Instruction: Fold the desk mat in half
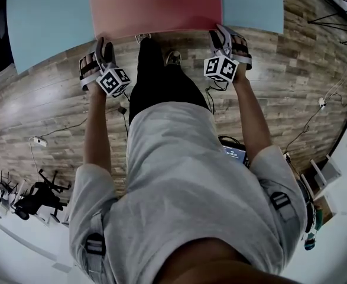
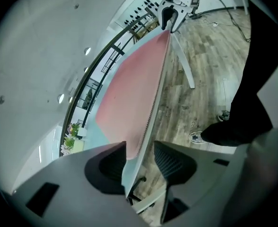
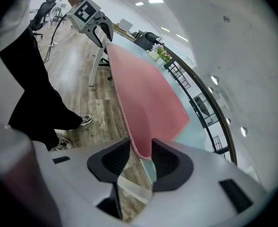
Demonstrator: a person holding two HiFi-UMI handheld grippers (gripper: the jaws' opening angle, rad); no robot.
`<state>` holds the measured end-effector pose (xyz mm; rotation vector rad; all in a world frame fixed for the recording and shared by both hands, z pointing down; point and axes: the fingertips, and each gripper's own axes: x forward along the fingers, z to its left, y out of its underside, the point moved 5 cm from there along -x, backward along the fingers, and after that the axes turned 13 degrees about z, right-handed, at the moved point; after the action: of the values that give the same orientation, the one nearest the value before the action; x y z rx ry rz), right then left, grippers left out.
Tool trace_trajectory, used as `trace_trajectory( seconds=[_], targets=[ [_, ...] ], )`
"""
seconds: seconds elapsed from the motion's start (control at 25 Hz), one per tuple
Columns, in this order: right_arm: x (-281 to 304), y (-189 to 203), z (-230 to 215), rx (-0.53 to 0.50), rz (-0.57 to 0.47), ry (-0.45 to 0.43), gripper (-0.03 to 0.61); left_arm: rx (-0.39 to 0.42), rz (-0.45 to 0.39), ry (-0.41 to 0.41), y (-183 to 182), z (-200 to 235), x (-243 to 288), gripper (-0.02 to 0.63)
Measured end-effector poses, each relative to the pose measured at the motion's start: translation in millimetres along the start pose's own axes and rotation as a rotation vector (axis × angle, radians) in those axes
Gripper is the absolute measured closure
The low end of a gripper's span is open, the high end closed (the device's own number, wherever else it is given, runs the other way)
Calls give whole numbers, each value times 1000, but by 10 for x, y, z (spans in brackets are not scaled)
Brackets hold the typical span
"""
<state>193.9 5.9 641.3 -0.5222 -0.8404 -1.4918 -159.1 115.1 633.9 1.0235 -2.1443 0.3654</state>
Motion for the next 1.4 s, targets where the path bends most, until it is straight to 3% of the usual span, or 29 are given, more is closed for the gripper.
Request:
trace_trajectory(
  seconds=[0.2, 0.6, 0.92, 1.4],
  targets=[
    [49, 2, 14, -9, 11, -9, 439, 7, 18, 17, 21, -7, 90, 423],
    [-35, -22, -16, 56, -25, -48, 528, -45, -22, 0, 9, 147, -12, 572],
    [-56, -73, -123, 114, -29, -111, 554, -114, -33, 59, 8, 295, -30, 584],
    [-129, -138, -416, 180, -40, -95, 557, -171, -50, 81, -120, 549, -45, 584]
  ],
)
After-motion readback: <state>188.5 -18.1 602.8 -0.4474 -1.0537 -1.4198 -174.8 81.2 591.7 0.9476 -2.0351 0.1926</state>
